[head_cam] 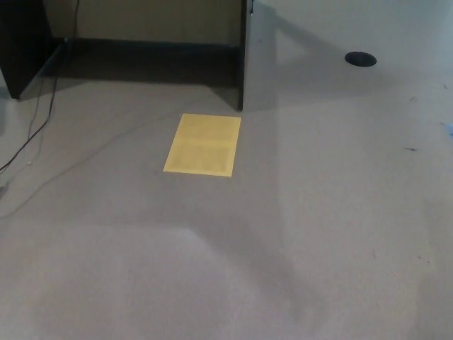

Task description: A person is holding a toilet paper roll and the robot extends its left hand to grab the roll by inserting its thumb into the gap in the middle and brings its hand down by its side. Then it extends its arm again to hand the toilet paper roll back to the person.

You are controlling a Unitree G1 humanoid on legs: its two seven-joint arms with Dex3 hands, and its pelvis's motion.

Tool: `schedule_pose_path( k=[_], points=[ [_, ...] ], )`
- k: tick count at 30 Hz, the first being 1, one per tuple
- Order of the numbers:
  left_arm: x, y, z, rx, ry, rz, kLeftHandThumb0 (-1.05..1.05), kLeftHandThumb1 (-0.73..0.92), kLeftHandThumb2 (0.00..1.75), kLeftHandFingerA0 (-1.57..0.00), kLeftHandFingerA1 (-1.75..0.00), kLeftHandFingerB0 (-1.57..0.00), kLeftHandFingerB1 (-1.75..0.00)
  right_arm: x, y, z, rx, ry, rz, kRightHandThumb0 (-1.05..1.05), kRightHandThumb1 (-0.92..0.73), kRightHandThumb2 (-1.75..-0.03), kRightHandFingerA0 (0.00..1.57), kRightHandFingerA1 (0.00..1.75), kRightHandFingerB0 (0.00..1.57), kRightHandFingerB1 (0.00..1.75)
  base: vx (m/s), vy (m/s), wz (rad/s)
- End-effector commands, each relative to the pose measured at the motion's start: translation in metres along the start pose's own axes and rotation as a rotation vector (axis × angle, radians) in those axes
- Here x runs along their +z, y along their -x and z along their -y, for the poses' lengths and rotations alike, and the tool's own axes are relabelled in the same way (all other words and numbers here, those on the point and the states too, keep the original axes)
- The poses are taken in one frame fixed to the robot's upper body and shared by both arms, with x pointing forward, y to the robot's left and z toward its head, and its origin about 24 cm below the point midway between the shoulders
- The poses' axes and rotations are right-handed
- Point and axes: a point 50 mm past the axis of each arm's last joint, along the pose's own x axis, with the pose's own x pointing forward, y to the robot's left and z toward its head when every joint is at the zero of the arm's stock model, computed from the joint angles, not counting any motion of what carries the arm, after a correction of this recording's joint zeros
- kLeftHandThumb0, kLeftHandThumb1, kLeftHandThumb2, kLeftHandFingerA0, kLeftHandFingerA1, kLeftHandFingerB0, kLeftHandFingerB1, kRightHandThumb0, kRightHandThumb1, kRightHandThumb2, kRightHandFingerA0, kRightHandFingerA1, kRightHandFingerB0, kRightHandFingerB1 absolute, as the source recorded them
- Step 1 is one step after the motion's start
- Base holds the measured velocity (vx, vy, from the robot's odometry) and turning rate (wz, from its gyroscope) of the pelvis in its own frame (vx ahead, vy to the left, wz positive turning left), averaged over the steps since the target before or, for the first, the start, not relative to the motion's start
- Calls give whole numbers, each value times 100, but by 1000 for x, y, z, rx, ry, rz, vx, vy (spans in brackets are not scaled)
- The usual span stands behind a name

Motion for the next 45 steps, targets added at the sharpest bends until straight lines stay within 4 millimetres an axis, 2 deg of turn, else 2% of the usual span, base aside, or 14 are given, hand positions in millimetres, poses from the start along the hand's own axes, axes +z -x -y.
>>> schedule_pose_path(
  k=[1,9,18,19,21,22,25,28,29,30,31,35,38,45],
  points=[
    [-11,5,-12,84,-263,67,-12,79,64,-93,-126,-81,-103,-14,5,-4,-7,-4,-32,-35,-66,-59,67,59,45,40,0,0,0],
    [-3,7,-13,146,-197,166,-10,82,64,-91,-116,-82,-93,-21,8,-9,14,-6,-42,-34,-66,-59,68,59,46,40,0,0,0],
    [94,-5,-66,336,-92,579,-9,81,70,-92,-134,-77,-113,-20,7,-9,18,12,-41,-38,-67,-60,70,61,49,42,0,0,0],
    [131,-2,-80,374,-85,702,-8,79,72,-95,-130,-79,-107,-18,7,-8,15,6,-40,-37,-67,-60,69,58,49,42,0,0,0],
    [155,0,-89,389,-63,787,-8,78,73,-93,-129,-78,-106,-17,6,-8,15,5,-35,-37,-67,-60,67,57,48,42,0,0,0],
    [176,3,-95,388,-62,840,-6,72,81,-94,-128,-81,-105,-17,6,-8,16,0,-34,-42,-54,-85,61,66,42,54,0,0,0],
    [230,12,-111,365,-54,974,-2,73,77,-97,-126,-82,-103,-16,6,-5,10,-13,-35,-36,-66,-60,68,59,48,41,0,0,0],
    [265,21,-122,353,-38,1077,6,74,75,-98,-122,-84,-102,-14,5,-4,0,-1,-28,-35,-66,-60,68,59,49,41,0,0,0],
    [281,25,-124,350,-52,1112,3,76,73,-93,-124,-80,-105,-14,5,-4,4,5,-30,-41,-55,-85,62,66,42,53,0,0,0],
    [302,33,-125,337,-47,1160,3,77,73,-87,-129,-78,-107,-11,4,-3,3,9,-25,-41,-55,-85,62,66,42,53,0,0,0],
    [312,37,-126,333,-55,1193,2,77,71,-85,-130,-77,-108,-9,3,-2,-1,12,-20,-35,-68,-60,68,58,48,41,0,0,0],
    [363,64,-117,303,-112,1336,-8,78,67,-87,-122,-80,-100,-7,3,-2,-9,-5,-15,-35,-66,-60,67,59,48,42,0,0,0],
    [408,93,-96,252,-158,1484,-5,74,71,-82,-139,-74,-112,-7,2,-2,-8,-20,-21,-35,-66,-60,67,59,48,42,0,0,0],
    [465,134,-53,183,-207,1613,-18,77,73,-82,-153,-78,-112,-6,2,2,-17,5,-13,-37,-67,-60,71,63,50,41,0,0,0]
  ],
)
